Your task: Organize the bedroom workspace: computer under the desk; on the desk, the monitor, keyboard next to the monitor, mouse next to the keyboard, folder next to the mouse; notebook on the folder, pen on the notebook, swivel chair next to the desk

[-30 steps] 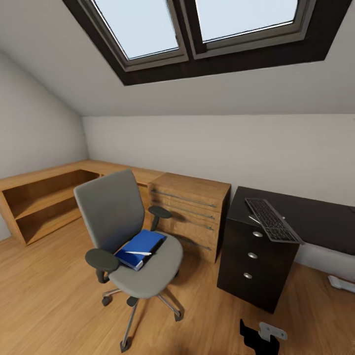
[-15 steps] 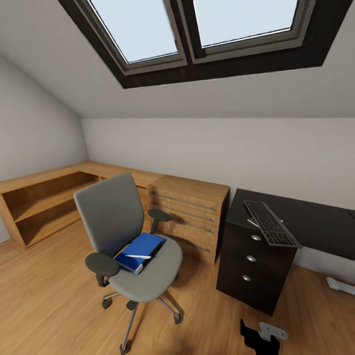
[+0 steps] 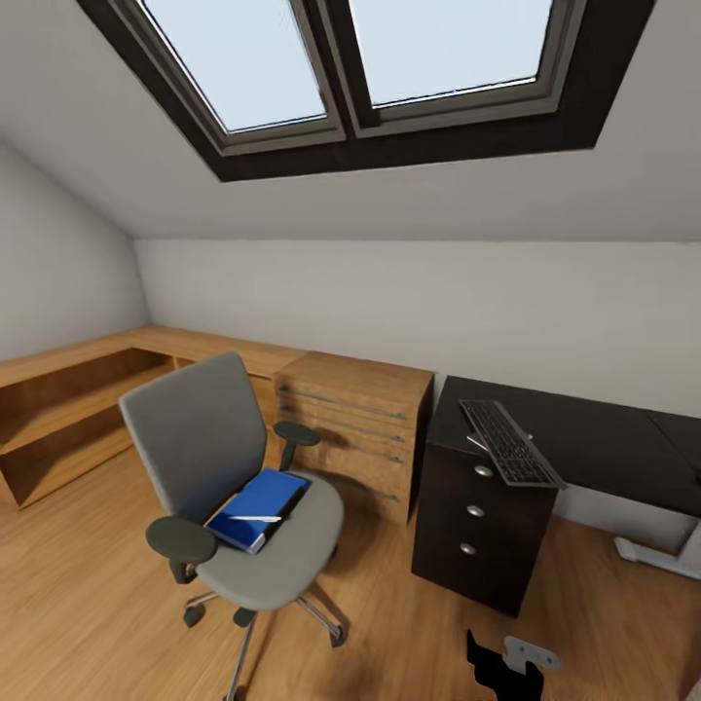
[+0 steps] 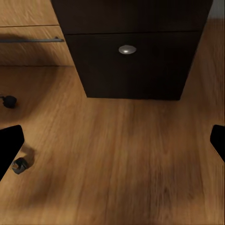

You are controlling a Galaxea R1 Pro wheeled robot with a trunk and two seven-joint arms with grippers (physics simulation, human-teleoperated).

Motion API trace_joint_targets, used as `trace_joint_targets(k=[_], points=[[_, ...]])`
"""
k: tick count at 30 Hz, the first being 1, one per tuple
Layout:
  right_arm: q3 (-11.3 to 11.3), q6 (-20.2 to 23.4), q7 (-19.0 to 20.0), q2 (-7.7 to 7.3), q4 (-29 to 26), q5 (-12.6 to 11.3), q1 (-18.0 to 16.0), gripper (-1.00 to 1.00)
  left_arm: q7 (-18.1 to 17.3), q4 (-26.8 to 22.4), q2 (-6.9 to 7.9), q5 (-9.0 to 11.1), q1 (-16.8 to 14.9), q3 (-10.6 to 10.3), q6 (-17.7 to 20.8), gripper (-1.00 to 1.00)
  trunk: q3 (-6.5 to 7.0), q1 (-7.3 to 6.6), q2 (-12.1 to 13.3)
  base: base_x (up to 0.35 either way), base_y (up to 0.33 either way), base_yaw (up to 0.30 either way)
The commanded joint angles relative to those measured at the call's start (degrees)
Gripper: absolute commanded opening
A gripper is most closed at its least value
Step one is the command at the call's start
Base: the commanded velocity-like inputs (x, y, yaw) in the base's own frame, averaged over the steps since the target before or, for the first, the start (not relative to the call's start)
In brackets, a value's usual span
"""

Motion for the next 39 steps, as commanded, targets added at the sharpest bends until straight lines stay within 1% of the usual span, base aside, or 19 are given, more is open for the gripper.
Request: trace_joint_targets(k=[1,8,13,16,20,28,31,39], points=[[-0.46,-0.20,-0.03,0.01,0.09,0.30,-0.06,1.00,0.08,0.01,-0.02,0.10,-0.04,0.06,-0.17,1.00,0.14,-0.23,0.38,0.000,0.000,-0.257],[-0.46,-0.20,-0.03,-0.01,0.09,0.36,-0.06,1.00,0.07,0.01,-0.01,0.10,-0.02,0.03,-0.17,1.00,1.41,-1.77,3.19,0.000,0.000,-0.193],[-0.46,-0.20,-0.03,-0.16,0.09,0.40,-0.06,1.00,0.09,0.01,-0.02,0.09,-0.05,0.08,-0.22,1.00,2.30,-2.87,5.19,0.000,0.000,-0.047],[-0.46,-0.20,-0.03,-0.72,0.09,0.39,-0.06,1.00,0.09,0.01,-0.05,0.10,-0.03,0.08,-0.25,1.00,2.84,-3.52,6.40,0.000,0.000,-0.012],[-0.46,-0.20,-0.03,-0.82,0.09,0.40,-0.06,1.00,0.09,0.01,-0.06,0.09,-0.07,0.10,-0.26,1.00,3.55,-4.40,8.00,0.000,0.000,-0.003],[-0.46,-0.20,-0.06,-0.48,0.09,0.39,-0.06,1.00,0.06,0.01,-0.06,0.06,-0.02,0.09,-0.26,1.00,4.99,-6.16,11.21,0.000,0.000,0.000],[-0.46,-0.20,-0.06,-0.11,0.09,0.38,-0.06,1.00,0.08,0.01,-0.08,0.08,-0.03,0.10,-0.26,1.00,5.56,-6.82,12.41,0.000,0.000,-0.059],[-0.46,-0.20,-0.09,0.18,0.09,0.38,-0.06,1.00,0.07,0.01,-0.09,0.04,-0.02,0.10,-0.26,1.00,7.21,-8.58,15.62,0.000,0.000,-0.203]])
